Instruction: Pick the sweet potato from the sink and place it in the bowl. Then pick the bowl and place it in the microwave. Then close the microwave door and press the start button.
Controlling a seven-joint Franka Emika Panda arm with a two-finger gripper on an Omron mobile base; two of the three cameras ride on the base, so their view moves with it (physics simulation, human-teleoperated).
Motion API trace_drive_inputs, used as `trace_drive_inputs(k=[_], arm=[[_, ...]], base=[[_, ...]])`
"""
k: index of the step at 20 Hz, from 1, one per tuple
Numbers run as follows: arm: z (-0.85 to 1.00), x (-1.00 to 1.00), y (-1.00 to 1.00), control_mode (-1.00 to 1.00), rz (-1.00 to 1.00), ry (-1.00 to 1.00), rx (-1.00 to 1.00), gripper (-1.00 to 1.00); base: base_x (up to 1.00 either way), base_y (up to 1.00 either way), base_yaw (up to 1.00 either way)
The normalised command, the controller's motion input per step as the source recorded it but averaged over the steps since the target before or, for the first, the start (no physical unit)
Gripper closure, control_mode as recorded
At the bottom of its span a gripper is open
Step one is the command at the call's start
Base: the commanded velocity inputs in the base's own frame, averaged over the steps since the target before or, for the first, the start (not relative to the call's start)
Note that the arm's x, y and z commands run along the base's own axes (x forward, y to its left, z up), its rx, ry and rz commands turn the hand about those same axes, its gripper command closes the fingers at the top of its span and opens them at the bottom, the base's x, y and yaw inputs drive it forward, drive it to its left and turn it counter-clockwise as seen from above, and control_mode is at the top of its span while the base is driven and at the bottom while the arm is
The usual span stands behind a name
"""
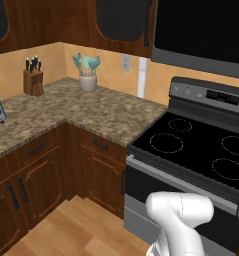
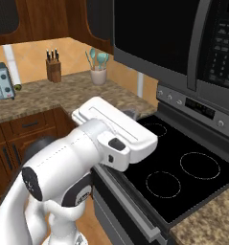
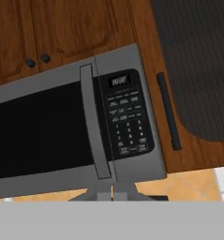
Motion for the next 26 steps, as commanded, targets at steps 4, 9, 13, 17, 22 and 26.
trace_drive_inputs(k=[4, 9, 13, 17, 22, 26], arm=[[0.0, 0.35, -0.09, -1.0, 0.0, 0.02, 0.0, 1.0], [0.0, 0.28, -0.24, -1.0, 0.0, 0.0, 0.0, 1.0], [0.0, 0.31, -0.32, -1.0, 0.0, 0.0, 0.0, 1.0], [0.0, 0.31, -0.33, -1.0, 0.0, 0.0, 0.0, 1.0], [0.0, 0.32, -0.31, -1.0, 0.0, 0.0, 0.0, 1.0], [0.0, 0.33, -0.31, -1.0, 0.0, 0.0, 0.0, 1.0]], base=[[0.0, 0.0, 0.0], [0.0, 0.0, 0.0], [0.0, 0.0, 0.0], [0.0, 0.0, 0.0], [0.0, 0.0, 0.0], [0.0, 0.0, 0.0]])
